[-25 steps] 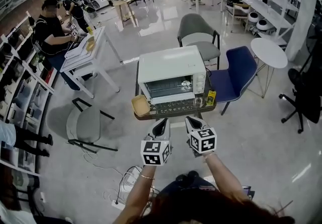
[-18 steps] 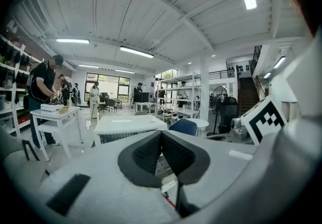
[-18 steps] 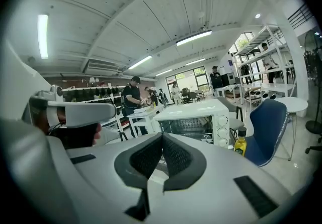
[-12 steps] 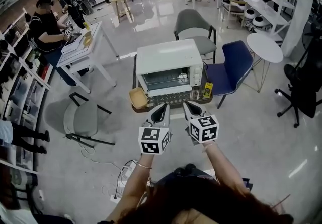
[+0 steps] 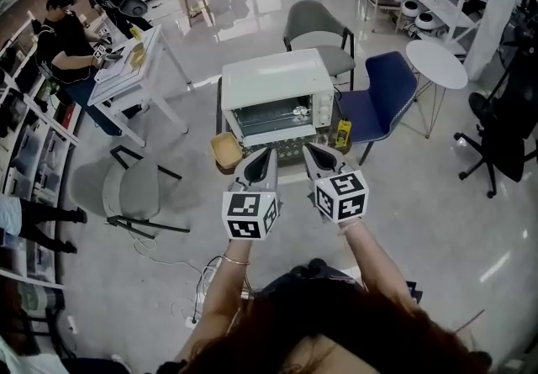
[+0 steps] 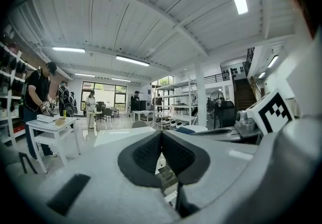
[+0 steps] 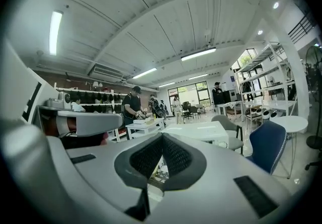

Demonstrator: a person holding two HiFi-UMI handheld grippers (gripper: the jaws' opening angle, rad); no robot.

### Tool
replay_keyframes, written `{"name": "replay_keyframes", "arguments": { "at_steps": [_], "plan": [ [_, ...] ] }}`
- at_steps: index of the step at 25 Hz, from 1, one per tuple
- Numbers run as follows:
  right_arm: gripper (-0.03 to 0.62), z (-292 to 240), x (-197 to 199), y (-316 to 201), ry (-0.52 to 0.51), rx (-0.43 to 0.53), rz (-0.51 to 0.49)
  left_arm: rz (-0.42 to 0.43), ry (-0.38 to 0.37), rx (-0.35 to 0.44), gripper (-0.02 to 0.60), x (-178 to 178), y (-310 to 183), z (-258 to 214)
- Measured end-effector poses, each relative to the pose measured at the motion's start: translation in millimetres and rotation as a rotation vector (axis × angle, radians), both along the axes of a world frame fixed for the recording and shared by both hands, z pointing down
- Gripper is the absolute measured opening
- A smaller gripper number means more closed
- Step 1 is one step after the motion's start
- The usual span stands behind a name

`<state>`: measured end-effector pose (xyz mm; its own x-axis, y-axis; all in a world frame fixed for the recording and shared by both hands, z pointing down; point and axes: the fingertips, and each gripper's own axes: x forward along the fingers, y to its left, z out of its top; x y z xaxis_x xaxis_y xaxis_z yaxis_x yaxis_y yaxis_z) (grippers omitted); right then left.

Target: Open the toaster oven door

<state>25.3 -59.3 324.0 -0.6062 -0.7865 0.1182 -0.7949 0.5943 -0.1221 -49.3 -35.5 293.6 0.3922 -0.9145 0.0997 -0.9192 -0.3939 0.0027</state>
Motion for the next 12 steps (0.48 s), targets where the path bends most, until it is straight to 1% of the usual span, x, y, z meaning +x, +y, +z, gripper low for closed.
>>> {"name": "replay_keyframes", "arguments": {
  "at_steps": [5, 12],
  "plan": [
    [0.000, -11, 0, -2, 0.012, 0.035, 0.002, 0.002, -0.001, 0.021, 0.014, -1, -3, -9],
    [0.000, -22, 1, 1, 0.028, 0.071, 0.006, 0.008, 0.000, 0.029, 0.014, -1, -1, -13]
  ]
}}
